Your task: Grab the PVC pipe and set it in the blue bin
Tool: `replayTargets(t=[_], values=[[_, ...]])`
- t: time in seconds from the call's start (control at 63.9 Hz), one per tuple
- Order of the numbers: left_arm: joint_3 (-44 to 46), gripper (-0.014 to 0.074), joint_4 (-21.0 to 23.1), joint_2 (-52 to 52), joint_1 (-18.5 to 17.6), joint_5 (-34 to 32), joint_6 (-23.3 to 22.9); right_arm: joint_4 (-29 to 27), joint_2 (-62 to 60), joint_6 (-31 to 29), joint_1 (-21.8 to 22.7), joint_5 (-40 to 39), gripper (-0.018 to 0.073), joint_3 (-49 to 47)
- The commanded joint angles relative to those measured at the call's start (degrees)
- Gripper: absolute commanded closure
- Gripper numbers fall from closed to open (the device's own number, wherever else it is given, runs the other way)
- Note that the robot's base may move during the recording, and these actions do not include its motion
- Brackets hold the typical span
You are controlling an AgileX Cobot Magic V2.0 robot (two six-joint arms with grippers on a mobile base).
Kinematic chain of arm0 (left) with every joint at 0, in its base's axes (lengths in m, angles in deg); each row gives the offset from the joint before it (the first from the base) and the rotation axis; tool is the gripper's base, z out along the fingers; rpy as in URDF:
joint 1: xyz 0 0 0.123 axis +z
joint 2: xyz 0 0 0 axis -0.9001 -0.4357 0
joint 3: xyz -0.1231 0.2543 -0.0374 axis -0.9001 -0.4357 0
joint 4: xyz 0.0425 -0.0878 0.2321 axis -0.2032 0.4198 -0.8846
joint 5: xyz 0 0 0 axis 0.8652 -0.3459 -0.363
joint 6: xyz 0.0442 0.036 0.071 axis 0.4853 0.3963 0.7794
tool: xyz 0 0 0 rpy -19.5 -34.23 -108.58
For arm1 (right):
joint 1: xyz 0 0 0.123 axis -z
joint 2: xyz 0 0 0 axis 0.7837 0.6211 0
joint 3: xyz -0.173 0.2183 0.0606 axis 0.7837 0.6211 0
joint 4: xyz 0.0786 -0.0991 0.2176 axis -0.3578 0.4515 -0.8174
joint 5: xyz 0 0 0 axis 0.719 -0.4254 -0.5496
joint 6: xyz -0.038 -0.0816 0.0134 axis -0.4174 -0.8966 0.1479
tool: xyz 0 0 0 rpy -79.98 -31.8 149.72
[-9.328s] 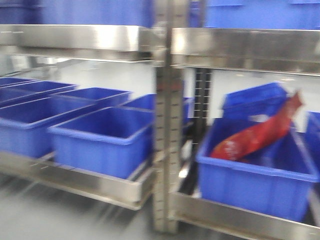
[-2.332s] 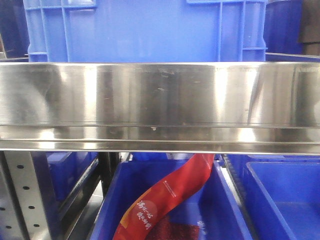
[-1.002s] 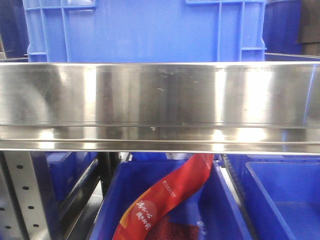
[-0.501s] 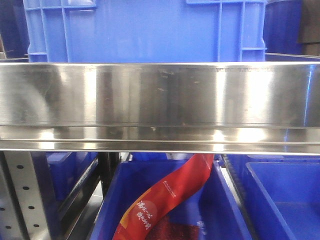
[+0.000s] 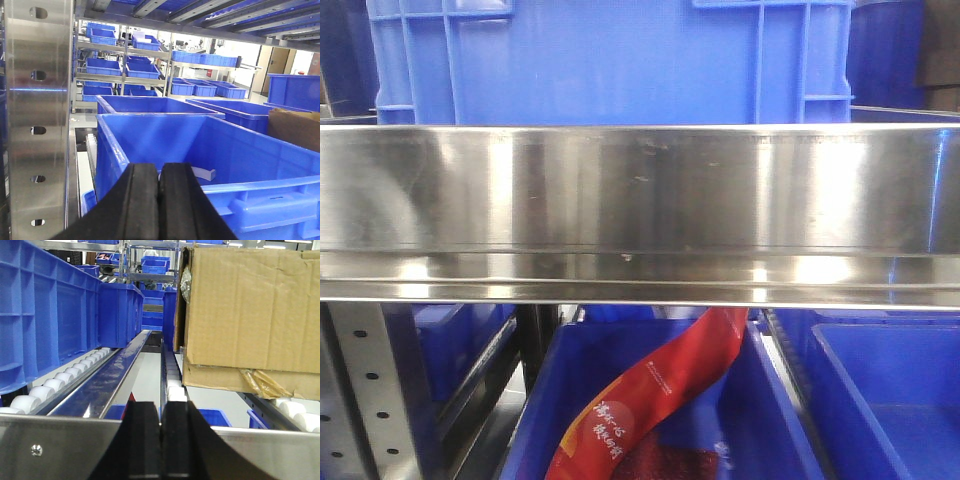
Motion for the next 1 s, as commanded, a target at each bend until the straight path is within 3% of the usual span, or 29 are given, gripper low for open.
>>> replayTargets(t=[0.0, 0.579, 0.751, 0.986], values=[[0.1, 0.0707, 0.4, 0.4, 0.2, -1.4, -0.2, 0.4, -0.2, 0.0, 0.2, -0.7, 0.0727, 0.2], [-0.5, 0.0707, -0.1, 1.1, 0.6, -1.6, -0.2, 0.4, -0.2, 0.0, 0.2, -0.7, 0.0727, 0.2], [-7.1, 0.0707, -7.6, 6.9, 4.1, -0.9, -0.2, 0.4, -0.2, 0.0, 0.2, -0.7, 0.0727, 0.2], [-21.3, 0.0707, -10.5, 20.3, 10.7, -0.8, -0.2, 0.4, -0.2, 0.0, 0.2, -0.7, 0.0727, 0.2]])
